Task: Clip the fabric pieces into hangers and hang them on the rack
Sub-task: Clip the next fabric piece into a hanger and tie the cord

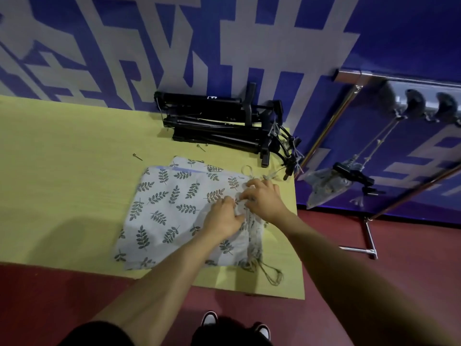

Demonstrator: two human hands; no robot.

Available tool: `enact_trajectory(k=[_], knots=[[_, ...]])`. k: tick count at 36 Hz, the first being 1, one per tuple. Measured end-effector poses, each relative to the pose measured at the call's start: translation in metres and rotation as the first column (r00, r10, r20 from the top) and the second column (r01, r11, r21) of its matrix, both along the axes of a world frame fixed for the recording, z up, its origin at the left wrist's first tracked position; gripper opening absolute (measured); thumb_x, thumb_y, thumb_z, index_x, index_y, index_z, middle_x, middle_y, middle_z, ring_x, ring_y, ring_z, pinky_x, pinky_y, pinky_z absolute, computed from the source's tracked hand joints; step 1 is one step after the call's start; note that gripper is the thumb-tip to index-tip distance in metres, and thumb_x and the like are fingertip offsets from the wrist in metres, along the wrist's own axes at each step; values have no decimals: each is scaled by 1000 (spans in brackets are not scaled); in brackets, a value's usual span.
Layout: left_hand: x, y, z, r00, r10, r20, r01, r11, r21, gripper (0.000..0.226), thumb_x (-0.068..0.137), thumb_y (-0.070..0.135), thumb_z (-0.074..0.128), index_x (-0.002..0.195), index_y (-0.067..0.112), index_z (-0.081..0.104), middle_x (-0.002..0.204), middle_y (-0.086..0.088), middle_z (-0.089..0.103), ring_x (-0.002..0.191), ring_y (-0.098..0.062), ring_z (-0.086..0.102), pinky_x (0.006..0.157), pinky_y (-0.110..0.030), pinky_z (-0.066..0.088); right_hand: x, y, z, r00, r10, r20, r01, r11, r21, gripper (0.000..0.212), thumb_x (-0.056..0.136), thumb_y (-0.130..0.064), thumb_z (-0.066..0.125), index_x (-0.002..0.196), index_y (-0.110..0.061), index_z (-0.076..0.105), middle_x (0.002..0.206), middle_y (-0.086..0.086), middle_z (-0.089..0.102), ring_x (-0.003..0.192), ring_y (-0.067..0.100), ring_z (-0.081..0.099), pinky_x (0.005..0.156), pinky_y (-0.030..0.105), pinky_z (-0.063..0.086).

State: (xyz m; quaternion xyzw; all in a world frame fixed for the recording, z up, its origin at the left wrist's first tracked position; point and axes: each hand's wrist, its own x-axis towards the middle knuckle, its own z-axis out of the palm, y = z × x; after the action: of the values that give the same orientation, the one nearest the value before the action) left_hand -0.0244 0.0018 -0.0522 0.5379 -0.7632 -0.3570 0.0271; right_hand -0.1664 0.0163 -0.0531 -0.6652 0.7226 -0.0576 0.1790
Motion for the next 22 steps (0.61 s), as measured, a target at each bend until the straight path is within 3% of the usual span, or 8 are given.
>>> enact_trajectory(k=[4, 8, 13, 16, 19, 22], knots=[[1, 2, -3, 993, -74, 86, 73, 997, 26, 51, 88, 42, 57, 124, 8, 46, 124, -11, 47, 115, -27, 48, 94, -42, 47, -2, -2, -6, 995, 82, -52, -82, 997, 0, 20, 90, -24, 57, 107, -27, 68, 136, -2, 44, 126, 28, 32, 99, 39, 21], [-3, 1, -7, 983, -108, 147, 106, 994, 27, 50, 87, 49, 55, 117, 9, 53, 125, -11, 47, 117, -28, 45, 95, -42, 45, -6, -5, -11, 987, 119, -104, -125, 991, -49, 17, 93, -22, 52, 94, -19, 69, 127, -2, 48, 118, 26, 36, 93, 36, 19], [-7, 3, -7, 985, -65, 161, 66, 998, -2, 46, 86, 48, 57, 111, 9, 57, 121, -9, 49, 116, -27, 45, 94, -41, 45, -8, -6, -13, 993, 112, -31, -112, 994, -18, 20, 97, -17, 41, 102, -15, 60, 122, 1, 49, 109, 24, 42, 80, 32, 18], [-9, 2, -9, 997, 12, 76, -15, 999, 35, 33, 86, 38, 62, 103, 10, 62, 111, -8, 58, 105, -25, 54, 88, -39, 49, -14, -4, -15, 989, 145, -9, -145, 989, -10, 33, 88, -7, 45, 116, -24, 54, 127, -5, 50, 113, 22, 43, 80, 33, 19], [-8, 2, -9, 991, 127, -44, -121, 985, 121, 22, 85, 30, 65, 85, 8, 65, 86, -7, 68, 78, -23, 64, 78, -37, 54, -16, -4, -16, 988, 155, -11, -155, 988, -22, 30, 91, -19, 51, 119, -27, 57, 130, -5, 50, 118, 23, 40, 89, 35, 21], [-5, 1, -8, 971, 206, -123, -189, 972, 140, 22, 86, 25, 66, 80, 4, 63, 78, -11, 67, 71, -21, 59, 75, -33, 50, -15, -7, -18, 987, 161, -17, -162, 984, -67, 22, 91, -27, 54, 111, -27, 64, 124, -3, 51, 117, 23, 40, 92, 35, 18]])
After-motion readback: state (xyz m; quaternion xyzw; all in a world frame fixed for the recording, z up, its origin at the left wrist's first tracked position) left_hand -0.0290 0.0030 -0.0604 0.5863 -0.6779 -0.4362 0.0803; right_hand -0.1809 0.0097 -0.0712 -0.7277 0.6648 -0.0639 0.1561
